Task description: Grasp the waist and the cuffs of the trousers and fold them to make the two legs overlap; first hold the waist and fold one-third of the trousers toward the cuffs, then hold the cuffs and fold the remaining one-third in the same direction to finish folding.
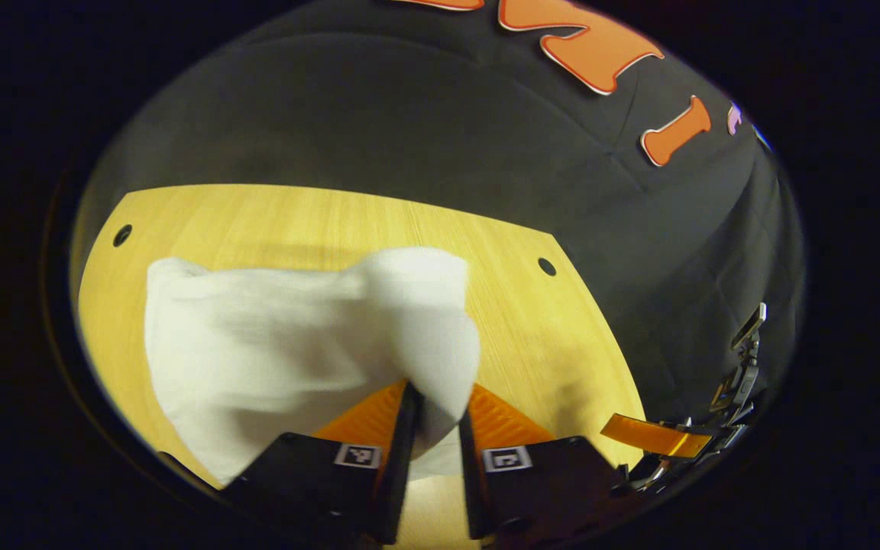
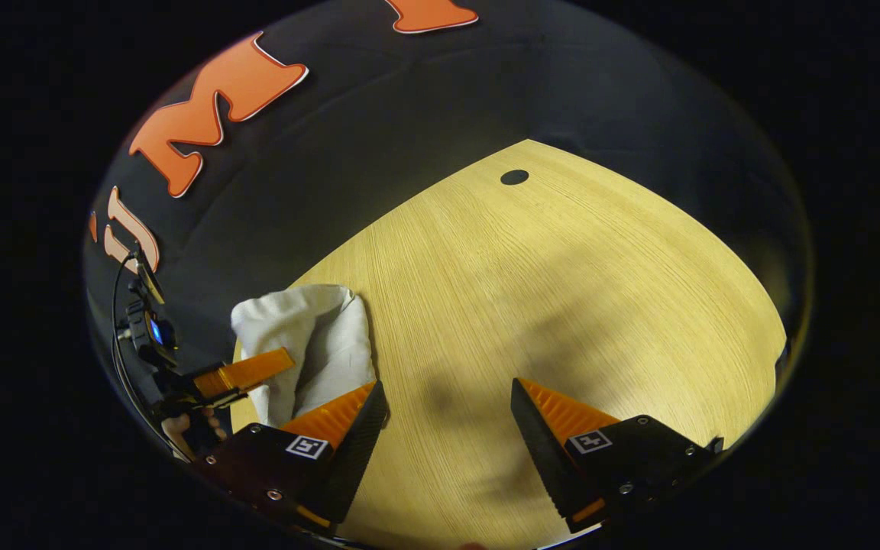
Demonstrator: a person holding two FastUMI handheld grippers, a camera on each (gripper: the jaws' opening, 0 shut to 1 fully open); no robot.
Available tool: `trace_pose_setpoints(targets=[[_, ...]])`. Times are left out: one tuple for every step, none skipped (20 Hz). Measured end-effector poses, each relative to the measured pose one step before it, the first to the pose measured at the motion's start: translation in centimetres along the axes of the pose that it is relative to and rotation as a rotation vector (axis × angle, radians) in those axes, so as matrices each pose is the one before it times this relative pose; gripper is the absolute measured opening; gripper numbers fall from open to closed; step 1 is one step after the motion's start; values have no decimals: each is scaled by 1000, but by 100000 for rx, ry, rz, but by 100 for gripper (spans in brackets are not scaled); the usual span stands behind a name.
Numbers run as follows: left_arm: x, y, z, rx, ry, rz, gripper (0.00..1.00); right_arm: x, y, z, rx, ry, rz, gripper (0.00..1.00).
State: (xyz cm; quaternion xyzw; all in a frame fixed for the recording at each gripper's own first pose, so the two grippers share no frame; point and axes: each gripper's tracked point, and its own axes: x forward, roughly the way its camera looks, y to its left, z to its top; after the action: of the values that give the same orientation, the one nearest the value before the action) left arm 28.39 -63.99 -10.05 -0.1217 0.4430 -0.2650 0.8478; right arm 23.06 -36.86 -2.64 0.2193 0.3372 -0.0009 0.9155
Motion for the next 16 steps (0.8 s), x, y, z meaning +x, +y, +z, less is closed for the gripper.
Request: trace_pose_setpoints(targets=[[132,-405,-840,-134,1478,-910,44,35,136,35,-21,-118,252,98],[-80,-546,-684,275,967,-1515,58,-98,131,-36,3,116,162,98],[-11,-115,-422,1112,-128,456,72,-15,283,-25,-258,-77,160,98],[-281,144,-284,1553,-515,1334,86,-123,232,-34,-774,-103,157,98],[-446,279,-92,1413,-1116,2053,100,18,224,84,-1288,-315,-16,98],[-392,63,14,1026,-1665,1176,98,93,226,148,-1623,-475,36,98],[-696,148,291,547,-2296,983,96,-271,544,238,-1925,-788,274,98],[-645,428,458,39,-2540,796,99,-236,563,358,-1773,-698,612,98],[-907,584,675,-9,-2957,902,100,-118,868,550,-1695,-1052,700,98],[-1174,990,1155,504,-3450,1608,100,-65,809,568,-1739,-1159,696,98],[-857,791,922,1276,-3790,2394,99,-194,738,576,-1771,-1251,763,98],[-1028,725,937,1456,-3634,3070,99,-152,872,704,-2204,-1536,928,98],[-1043,781,1231,1072,-3769,2680,99,-246,749,746,-2600,-1765,696,98],[-991,780,1308,249,-3815,2522,99,-233,822,952,-2660,-2267,834,98],[-1208,603,812,-514,-4017,2010,99,-459,918,1043,-2557,-2726,1172,98],[-1273,631,994,-587,-4131,2282,99,-286,883,1098,-2055,-3027,1341,98]])
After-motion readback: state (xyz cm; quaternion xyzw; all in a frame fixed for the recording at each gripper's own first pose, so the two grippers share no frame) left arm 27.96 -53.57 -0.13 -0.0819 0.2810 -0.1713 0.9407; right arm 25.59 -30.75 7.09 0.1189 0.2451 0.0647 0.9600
